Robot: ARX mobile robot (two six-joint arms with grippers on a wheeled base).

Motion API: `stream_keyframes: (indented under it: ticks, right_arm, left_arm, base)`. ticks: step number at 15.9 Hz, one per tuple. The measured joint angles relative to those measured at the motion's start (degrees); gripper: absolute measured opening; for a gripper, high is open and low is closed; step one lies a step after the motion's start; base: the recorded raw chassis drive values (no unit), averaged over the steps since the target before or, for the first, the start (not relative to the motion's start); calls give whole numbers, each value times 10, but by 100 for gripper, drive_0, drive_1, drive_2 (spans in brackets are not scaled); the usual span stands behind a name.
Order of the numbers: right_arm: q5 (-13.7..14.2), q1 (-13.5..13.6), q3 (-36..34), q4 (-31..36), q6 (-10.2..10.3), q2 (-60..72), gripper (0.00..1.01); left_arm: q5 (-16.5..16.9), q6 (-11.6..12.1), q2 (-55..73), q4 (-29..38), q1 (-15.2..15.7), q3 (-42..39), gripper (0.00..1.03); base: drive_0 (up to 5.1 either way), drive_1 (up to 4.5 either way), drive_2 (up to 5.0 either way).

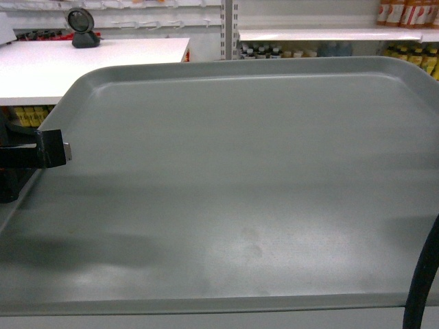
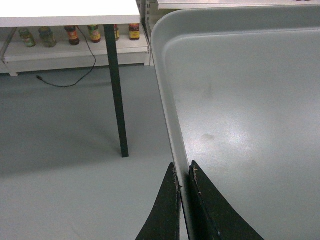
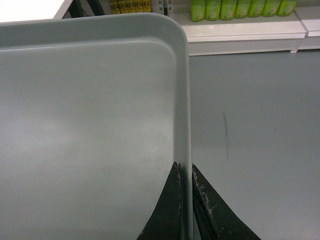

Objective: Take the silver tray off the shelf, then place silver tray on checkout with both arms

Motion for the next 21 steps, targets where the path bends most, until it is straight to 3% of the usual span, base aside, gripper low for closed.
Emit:
stream_keyframes:
  ticks: [21]
  right_arm:
    - [0,0,0,0,0,0,3]
  left_arm:
    - [1,0,1,0,1,0,4]
  base:
    - [-498,243,243]
